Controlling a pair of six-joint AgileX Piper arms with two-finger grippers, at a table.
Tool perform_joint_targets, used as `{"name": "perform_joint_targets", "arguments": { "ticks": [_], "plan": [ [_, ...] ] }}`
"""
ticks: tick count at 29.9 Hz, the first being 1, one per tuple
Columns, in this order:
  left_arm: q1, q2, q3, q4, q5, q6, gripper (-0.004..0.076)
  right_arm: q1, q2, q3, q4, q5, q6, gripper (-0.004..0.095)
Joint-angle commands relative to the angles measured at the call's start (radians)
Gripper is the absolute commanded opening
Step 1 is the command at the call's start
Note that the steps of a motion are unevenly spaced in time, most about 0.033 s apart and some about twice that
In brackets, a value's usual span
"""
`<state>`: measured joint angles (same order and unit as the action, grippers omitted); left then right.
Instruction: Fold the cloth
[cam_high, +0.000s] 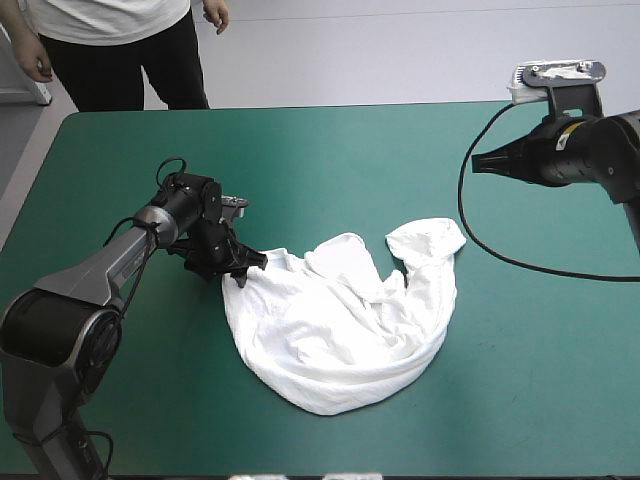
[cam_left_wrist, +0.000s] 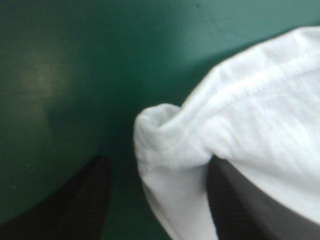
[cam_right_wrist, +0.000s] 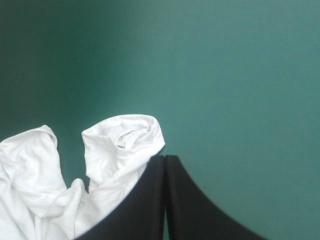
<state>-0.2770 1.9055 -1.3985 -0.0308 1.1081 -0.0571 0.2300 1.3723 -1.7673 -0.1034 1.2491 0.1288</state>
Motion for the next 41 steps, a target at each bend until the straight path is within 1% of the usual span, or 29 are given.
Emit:
{"name": "perform_joint_targets", "arguments": {
  "ticks": [1, 2, 3, 6, 9, 12, 14, 18, 24, 28, 41],
  "plan": [
    [0.002, 0.013, -0.003, -0.025, -0.061, 0.005, 0.0168, -0.006, -0.031, -0.006, 0.0, -0.002, 0.0, -0.0011],
    [0.002, 0.013, -0.003, -0.029, -0.066, 0.005, 0.0052, -0.006, -0.031, 0.009, 0.011, -0.002, 0.0, 0.0],
    [0.002, 0.013, -0.003, -0.029, -0.074, 0.008, -0.0004, -0.006, -0.031, 0.027, 0.021, -0.002, -0.005, 0.0023],
    [0.002, 0.013, -0.003, -0.029, -0.076, 0.01, -0.0008, -0.006, -0.023, 0.073, 0.056, -0.002, -0.007, 0.0152],
    [0.002, 0.013, -0.003, -0.033, -0.064, 0.033, -0.001, -0.006, 0.002, 0.101, 0.097, -0.002, -0.007, 0.033],
    [0.002, 0.013, -0.003, -0.038, -0.058, 0.043, -0.001, -0.006, 0.051, 0.107, 0.103, -0.002, -0.007, 0.052],
    [0.002, 0.013, -0.003, -0.038, -0.058, 0.043, -0.001, -0.006, 0.098, 0.107, 0.092, -0.002, -0.007, 0.0577],
    [0.002, 0.013, -0.003, -0.056, -0.058, 0.049, -0.001, -0.006, 0.191, 0.107, 0.091, -0.016, -0.007, 0.0577],
    [0.002, 0.013, -0.003, -0.083, -0.058, 0.069, -0.001, -0.01, 0.311, 0.107, 0.083, -0.066, 0.0, 0.0577],
    [0.002, 0.013, -0.003, -0.083, -0.058, 0.076, -0.001, -0.028, 0.398, 0.107, 0.115, -0.088, 0.0, 0.0577],
    [0.002, 0.013, -0.003, -0.091, -0.041, 0.079, -0.001, -0.038, 0.584, 0.107, 0.115, -0.197, -0.002, 0.0577]
  ]
}}
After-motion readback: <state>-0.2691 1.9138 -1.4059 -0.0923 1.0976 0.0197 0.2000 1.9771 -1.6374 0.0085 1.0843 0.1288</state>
